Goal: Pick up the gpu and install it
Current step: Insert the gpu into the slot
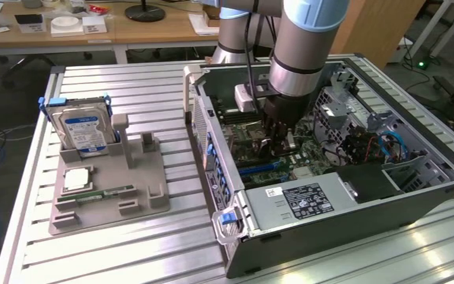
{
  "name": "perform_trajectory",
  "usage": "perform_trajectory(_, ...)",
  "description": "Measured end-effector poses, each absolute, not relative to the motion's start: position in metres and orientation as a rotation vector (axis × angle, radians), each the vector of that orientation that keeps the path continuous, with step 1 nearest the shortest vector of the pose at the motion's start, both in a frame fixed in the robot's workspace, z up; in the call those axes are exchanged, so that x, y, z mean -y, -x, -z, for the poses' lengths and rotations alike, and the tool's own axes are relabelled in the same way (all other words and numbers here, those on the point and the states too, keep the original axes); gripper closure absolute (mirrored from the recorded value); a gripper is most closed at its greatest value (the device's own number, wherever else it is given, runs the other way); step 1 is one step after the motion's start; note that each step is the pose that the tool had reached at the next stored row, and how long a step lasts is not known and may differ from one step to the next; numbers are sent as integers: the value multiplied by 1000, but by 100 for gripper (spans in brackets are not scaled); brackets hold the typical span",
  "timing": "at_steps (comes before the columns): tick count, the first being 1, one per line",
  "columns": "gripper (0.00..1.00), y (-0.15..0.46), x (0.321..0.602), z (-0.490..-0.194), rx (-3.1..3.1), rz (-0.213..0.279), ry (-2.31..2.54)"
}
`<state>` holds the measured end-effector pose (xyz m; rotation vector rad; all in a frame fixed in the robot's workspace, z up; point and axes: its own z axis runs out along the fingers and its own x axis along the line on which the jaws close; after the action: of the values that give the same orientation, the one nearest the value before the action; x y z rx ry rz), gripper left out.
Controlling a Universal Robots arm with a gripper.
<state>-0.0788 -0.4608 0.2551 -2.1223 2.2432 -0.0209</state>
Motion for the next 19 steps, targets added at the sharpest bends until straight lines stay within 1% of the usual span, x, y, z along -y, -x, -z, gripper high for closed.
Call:
perform_trajectory(5, 72, 79, 465, -254, -2244, 22, 2122)
perform_trajectory(19, 72, 81, 465, -242, -2244, 22, 2122)
